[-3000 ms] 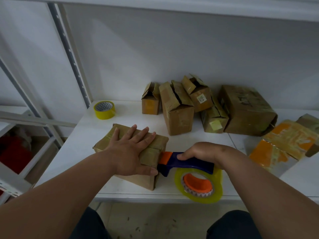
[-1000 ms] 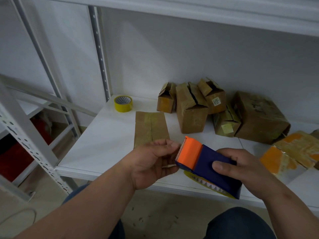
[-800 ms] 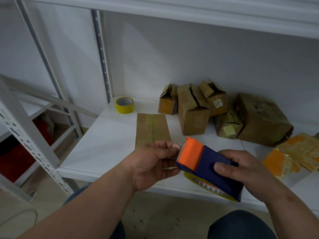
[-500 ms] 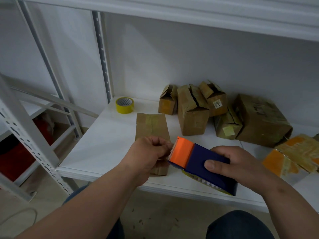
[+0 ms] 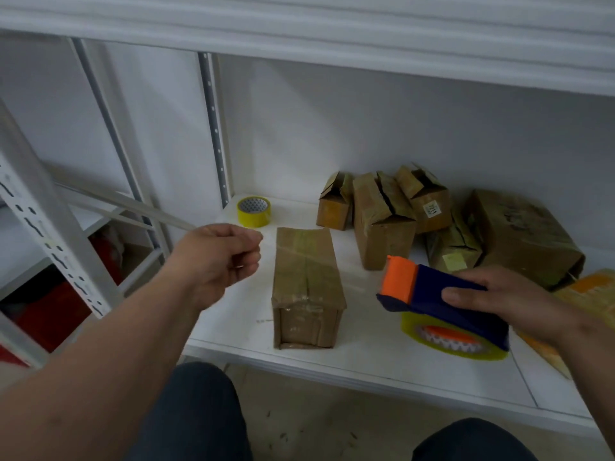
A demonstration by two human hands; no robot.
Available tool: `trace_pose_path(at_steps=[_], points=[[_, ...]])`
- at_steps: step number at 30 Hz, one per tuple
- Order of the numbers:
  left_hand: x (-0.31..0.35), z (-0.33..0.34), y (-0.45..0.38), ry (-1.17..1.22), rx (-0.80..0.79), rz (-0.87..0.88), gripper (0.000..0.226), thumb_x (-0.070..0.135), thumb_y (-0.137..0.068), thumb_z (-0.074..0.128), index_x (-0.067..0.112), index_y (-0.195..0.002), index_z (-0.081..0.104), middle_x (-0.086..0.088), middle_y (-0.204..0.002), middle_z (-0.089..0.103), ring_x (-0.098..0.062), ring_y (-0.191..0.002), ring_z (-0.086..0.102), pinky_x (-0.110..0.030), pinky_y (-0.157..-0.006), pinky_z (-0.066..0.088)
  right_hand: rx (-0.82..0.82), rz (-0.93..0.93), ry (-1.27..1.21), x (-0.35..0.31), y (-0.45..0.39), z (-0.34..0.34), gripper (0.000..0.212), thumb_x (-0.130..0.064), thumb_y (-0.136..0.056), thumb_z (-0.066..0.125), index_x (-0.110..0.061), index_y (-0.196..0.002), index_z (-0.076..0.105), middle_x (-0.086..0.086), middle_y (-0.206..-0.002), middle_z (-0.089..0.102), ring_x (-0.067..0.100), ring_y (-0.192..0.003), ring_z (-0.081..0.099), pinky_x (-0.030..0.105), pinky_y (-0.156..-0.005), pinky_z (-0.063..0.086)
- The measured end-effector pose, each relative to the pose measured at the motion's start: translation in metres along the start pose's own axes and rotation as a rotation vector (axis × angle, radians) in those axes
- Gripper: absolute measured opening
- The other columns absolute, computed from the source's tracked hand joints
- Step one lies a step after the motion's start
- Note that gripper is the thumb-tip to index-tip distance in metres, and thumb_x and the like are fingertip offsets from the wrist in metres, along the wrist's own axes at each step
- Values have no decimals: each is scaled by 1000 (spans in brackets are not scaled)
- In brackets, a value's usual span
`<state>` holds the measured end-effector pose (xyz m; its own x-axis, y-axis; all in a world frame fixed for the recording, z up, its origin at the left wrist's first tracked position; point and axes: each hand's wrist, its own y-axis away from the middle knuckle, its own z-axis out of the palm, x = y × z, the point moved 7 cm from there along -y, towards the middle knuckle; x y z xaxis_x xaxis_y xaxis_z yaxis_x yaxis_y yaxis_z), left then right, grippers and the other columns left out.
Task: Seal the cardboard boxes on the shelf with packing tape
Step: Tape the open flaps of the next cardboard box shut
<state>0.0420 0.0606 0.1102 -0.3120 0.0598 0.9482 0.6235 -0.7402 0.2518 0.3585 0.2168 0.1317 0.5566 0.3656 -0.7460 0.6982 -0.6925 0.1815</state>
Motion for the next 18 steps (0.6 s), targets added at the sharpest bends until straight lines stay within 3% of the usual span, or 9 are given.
trace_pose_path(at_steps=[4,9,12,18], points=[[-27,-4,-1,39,70,-87,2,2,-88,66,1,-88,68,-8,-65,65,-14,-55,60,-23,-50,55,-5,61,51,-4,-17,-11,90,-85,-31,69,-13,-85,73,5,-77,75,21,-69,72,32,-66,50],[-49,-15,-5,33,159,-110,6,2,-86,69,0,-92,69,-9,-71,66,-14,-57,63,-22,-51,55,-59,102,136,-14,-42,-12,49,-63,-65,75,-15,-77,71,1,-68,73,13,-57,68,24,-57,43],[-54,-20,-8,23,202,-109,6,3,-86,69,1,-92,70,-11,-76,68,-16,-61,64,-23,-53,56,-79,110,199,-14,-55,-11,61,-70,-61,71,-12,-79,72,6,-72,73,18,-62,69,28,-61,46],[-68,-22,-16,9,229,-132,8,4,-86,70,1,-93,70,-11,-77,68,-16,-62,64,-25,-55,57,-135,135,278,-7,-73,-4,56,-59,-61,63,-9,-84,72,9,-78,73,27,-73,70,29,-64,47]])
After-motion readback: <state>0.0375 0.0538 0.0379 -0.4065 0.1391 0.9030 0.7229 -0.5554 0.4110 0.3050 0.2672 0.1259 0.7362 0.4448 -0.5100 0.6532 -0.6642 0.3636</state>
